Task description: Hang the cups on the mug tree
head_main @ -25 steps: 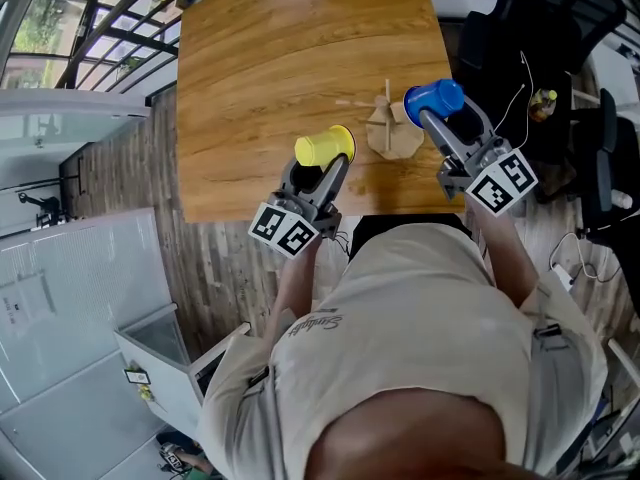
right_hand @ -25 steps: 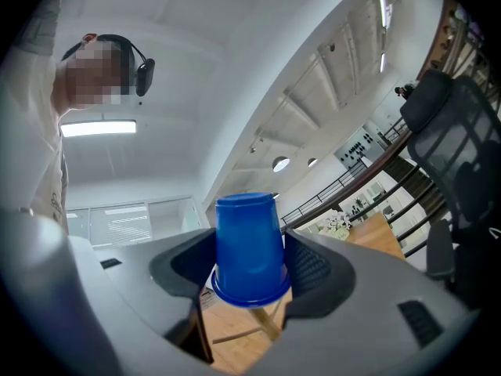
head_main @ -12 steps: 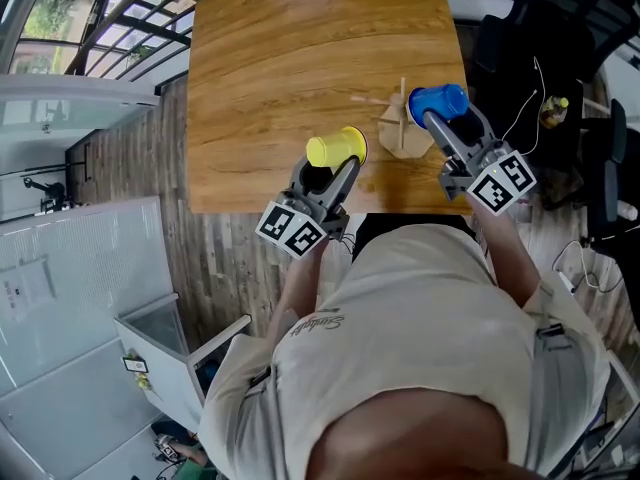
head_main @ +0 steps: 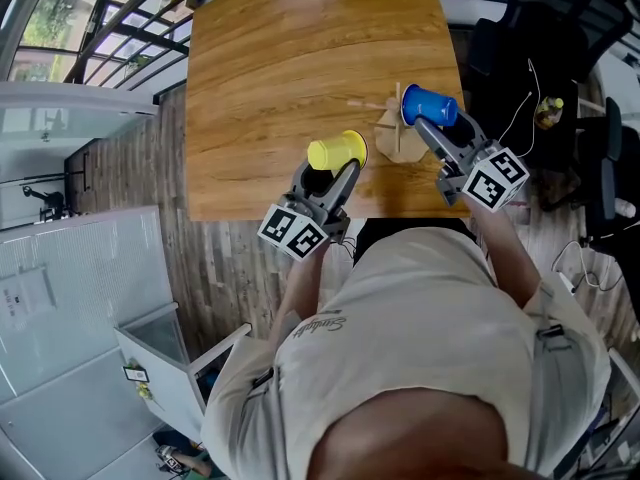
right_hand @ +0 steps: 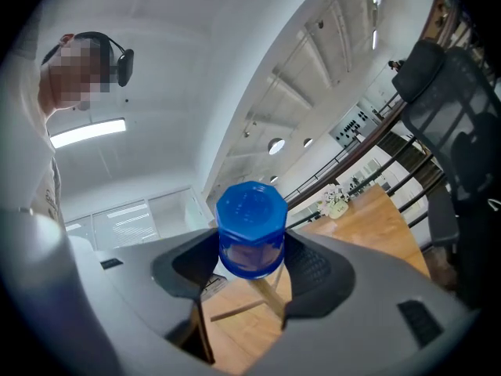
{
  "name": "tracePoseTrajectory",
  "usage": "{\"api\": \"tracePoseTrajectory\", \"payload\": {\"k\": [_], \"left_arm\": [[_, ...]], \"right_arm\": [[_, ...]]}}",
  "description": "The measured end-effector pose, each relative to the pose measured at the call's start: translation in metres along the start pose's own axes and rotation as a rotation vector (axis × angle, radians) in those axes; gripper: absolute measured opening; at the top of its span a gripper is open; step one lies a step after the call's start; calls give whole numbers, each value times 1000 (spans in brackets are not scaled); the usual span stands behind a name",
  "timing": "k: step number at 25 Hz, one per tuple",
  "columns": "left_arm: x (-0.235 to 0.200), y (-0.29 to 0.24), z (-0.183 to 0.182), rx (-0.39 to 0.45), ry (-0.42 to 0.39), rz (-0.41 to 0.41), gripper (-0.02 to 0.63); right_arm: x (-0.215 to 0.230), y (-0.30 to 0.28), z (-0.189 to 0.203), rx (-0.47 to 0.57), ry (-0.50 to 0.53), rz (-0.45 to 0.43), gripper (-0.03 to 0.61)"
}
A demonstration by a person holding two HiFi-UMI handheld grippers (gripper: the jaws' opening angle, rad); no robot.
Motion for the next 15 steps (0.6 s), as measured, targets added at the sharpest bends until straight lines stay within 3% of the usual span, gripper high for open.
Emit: {"api": "tracePoseTrajectory", "payload": {"k": [7, 15], "left_arm": [[0, -1, 2, 12, 4, -4, 270], [-1, 0, 3, 27, 1, -17, 270]], "right_arm": [[7, 4, 8, -33, -36, 11, 236], [7, 17, 28, -122, -11, 22, 213]]}}
Point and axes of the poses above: the fingertips, and each gripper's own axes: y backward along the fingers, x to its right, z out of its underside, the point moved 10 cm from there along y, backward along the fingers, and after that the axes turned 4 degrees about -z, right-handed, at the moved point
